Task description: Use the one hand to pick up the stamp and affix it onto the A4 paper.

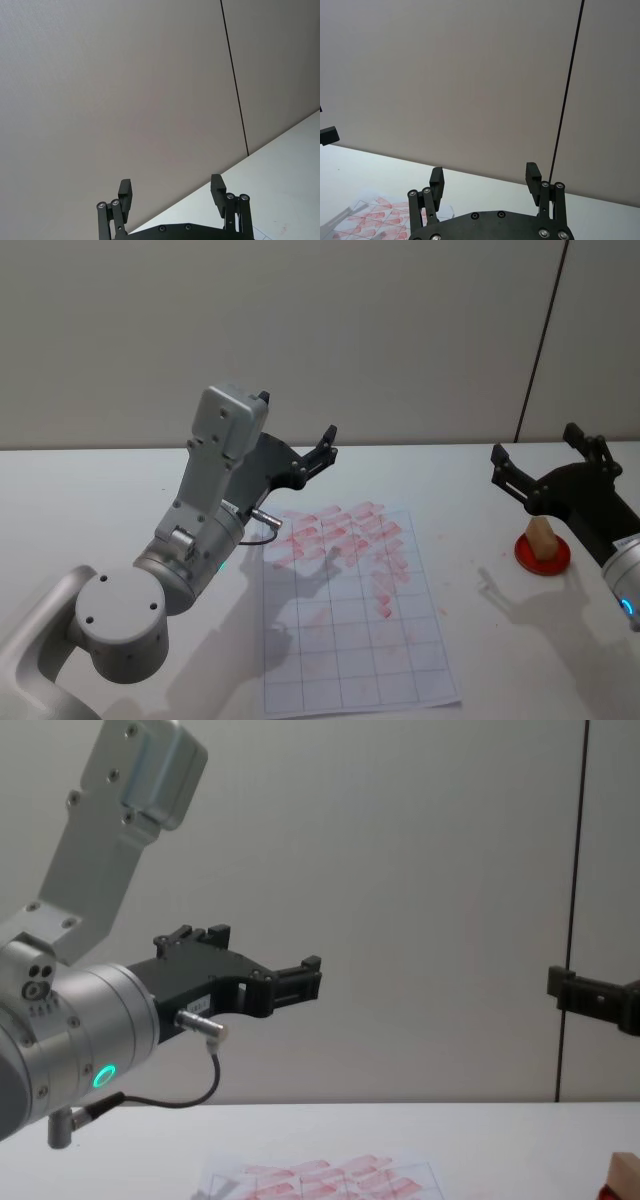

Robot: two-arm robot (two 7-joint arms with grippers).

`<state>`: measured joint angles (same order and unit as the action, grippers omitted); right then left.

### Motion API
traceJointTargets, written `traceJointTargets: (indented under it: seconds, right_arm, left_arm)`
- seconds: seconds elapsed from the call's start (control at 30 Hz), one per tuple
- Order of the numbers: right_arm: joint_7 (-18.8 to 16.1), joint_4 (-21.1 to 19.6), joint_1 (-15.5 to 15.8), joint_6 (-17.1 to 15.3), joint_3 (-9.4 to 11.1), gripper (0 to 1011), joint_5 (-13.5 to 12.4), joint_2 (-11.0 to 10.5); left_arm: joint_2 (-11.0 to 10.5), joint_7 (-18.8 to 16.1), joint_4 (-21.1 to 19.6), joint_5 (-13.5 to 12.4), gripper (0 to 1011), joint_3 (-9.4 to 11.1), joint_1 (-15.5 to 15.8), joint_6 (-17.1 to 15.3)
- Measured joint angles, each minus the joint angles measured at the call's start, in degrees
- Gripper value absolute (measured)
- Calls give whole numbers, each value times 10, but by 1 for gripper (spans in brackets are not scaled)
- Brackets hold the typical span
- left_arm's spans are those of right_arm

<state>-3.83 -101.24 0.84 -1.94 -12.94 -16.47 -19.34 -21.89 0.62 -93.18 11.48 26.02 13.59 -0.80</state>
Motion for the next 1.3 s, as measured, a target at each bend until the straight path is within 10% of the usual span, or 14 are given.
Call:
traceJointTargets:
  seconds: [1.3]
  right_arm:
    - [22,-7,2,-24,-3,1001,1,8]
  left_arm:
    - [0,0,0,0,1001,0,0,0]
